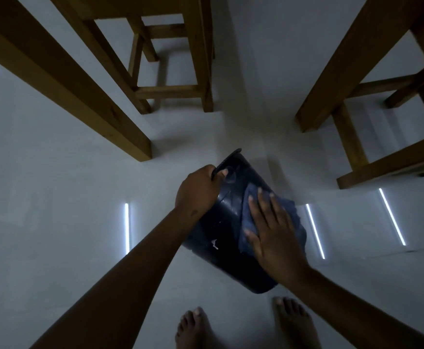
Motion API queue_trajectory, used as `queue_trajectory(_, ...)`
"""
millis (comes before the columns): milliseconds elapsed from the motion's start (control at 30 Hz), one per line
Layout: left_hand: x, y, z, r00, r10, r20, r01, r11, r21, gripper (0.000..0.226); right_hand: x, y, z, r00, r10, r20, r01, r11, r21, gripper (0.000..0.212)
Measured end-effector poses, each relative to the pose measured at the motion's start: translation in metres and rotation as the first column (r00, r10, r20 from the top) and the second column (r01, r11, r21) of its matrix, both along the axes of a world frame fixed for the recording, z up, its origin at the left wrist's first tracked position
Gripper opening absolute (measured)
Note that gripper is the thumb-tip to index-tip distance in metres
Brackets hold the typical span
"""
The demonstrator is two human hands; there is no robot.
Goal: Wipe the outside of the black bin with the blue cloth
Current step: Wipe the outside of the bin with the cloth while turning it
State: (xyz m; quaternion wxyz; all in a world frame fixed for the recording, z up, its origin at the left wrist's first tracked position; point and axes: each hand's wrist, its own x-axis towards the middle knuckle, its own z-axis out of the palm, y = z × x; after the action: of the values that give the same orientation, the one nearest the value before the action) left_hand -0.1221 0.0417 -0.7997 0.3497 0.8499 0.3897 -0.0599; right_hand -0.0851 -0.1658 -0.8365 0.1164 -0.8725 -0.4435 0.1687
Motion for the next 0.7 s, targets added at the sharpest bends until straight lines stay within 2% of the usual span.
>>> queue_trajectory(167,-0.006,0.001,-0.001,1.0,0.002,0.01,-0.002,1.0,0.009,0.039,-0.001,0.017,0.003,0.992,0.118,0.045,-0.119,0.993,0.022,0.065)
queue_trajectory(233,-0.002,0.0,0.001,1.0,-0.009,0.012,0.008,1.0,0.026,0.039,0.021,0.034,0.001,0.997,0.067,-0.047,-0.065,0.997,0.046,0.067)
queue_trajectory(333,0.002,-0.002,0.003,1.0,-0.011,-0.005,0.011,1.0,0.015,0.039,0.033,0.026,-0.005,0.979,-0.087,-0.186,0.102,0.992,0.072,0.068)
queue_trajectory(400,0.0,-0.001,0.002,1.0,0.003,-0.007,-0.003,1.0,0.001,0.039,0.017,0.003,-0.003,0.986,-0.09,-0.142,0.095,0.995,0.029,0.066)
queue_trajectory(500,-0.004,0.002,-0.001,1.0,0.016,-0.003,-0.016,1.0,-0.016,0.039,-0.006,-0.013,0.0,0.998,0.058,0.009,-0.057,0.997,-0.055,0.069)
queue_trajectory(567,-0.002,0.002,-0.002,1.0,0.004,-0.018,-0.004,1.0,-0.02,0.038,-0.004,0.001,0.002,0.994,0.1,0.05,-0.099,0.995,-0.019,0.072)
queue_trajectory(633,0.001,0.002,0.003,1.0,-0.011,-0.012,0.011,0.999,-0.044,0.035,0.007,0.017,0.002,0.994,0.106,0.028,-0.106,0.994,0.018,0.073)
queue_trajectory(700,-0.003,0.004,0.009,0.999,-0.028,0.039,0.033,0.989,-0.144,0.035,0.024,0.022,0.001,0.995,0.1,-0.017,-0.1,0.994,0.036,0.072)
